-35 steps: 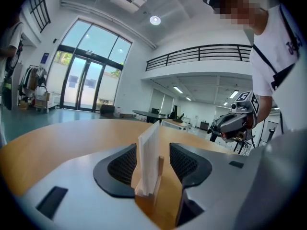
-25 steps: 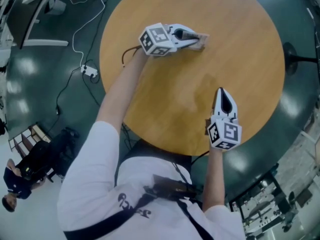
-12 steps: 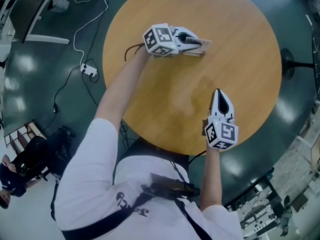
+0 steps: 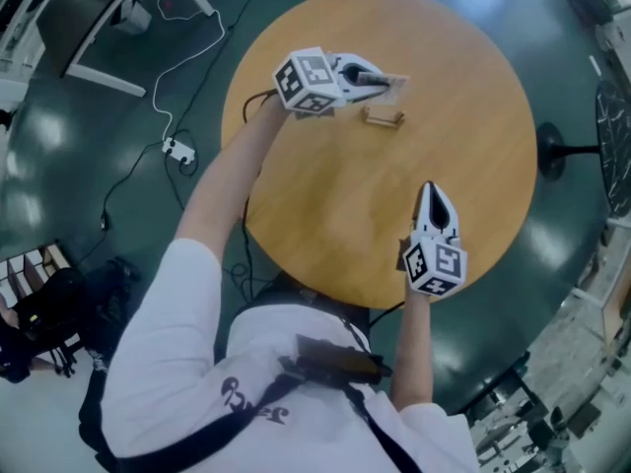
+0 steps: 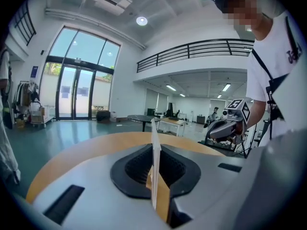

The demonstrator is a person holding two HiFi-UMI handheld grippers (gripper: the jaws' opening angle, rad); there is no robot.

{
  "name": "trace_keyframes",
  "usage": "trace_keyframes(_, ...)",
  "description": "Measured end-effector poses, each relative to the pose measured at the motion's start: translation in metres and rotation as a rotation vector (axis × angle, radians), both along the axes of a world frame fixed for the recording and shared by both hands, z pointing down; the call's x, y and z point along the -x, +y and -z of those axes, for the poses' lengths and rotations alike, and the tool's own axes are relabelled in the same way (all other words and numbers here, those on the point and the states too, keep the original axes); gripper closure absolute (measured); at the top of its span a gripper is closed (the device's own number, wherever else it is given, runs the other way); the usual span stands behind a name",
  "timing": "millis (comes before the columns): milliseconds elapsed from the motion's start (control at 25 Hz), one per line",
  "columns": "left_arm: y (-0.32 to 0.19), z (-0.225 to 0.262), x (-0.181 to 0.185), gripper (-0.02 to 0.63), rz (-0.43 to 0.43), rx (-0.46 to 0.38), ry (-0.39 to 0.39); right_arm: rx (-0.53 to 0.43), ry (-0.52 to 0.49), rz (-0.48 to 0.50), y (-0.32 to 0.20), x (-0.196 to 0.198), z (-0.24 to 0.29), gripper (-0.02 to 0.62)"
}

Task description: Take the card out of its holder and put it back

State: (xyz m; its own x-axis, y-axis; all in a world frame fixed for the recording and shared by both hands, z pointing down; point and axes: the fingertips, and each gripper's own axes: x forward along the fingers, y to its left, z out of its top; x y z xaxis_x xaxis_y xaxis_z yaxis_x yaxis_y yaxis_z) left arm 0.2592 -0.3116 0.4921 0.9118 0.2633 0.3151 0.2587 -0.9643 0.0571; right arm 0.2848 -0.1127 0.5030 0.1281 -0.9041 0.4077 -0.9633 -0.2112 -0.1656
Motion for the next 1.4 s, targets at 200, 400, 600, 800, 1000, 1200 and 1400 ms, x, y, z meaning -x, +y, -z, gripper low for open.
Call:
trace_keyframes(200, 0.023, 0.024, 0.036, 0.579, 0.142, 0.032, 0.019, -0.054, 0.029, 0.031, -0.002, 0.023, 0.026, 0.577)
trace_keyframes(400, 0.056, 0.038, 0.077, 0.579, 0.31, 0.135, 0.056, -0.097, 0.048, 0.057, -0.004, 0.054, 0.046, 0.577)
trace_keyframes(600, 0.086, 0.047, 0.125, 0.578, 0.435, 0.086, 0.068, -0.15, 0.061, 0.071, -0.005, 0.086, 0.066, 0.577)
trace_keyframes(800, 0.1, 0.056, 0.164, 0.579, 0.64, 0.072, 0.114, -0.207, 0.069, 0.067, -0.007, 0.109, 0.086, 0.577)
trace_keyframes(1000, 0.118, 0.075, 0.193, 0.579, 0.748, 0.033, 0.177, -0.252, 0.093, 0.06, -0.006, 0.131, 0.105, 0.577)
trace_keyframes(1200, 0.134, 0.097, 0.22, 0.579, 0.81, -0.017, 0.245, -0.284, 0.128, 0.072, -0.001, 0.155, 0.122, 0.577)
trace_keyframes(1400, 0.146, 0.111, 0.232, 0.579, 0.845, -0.069, 0.277, -0.297, 0.145, 0.078, 0.01, 0.166, 0.129, 0.577)
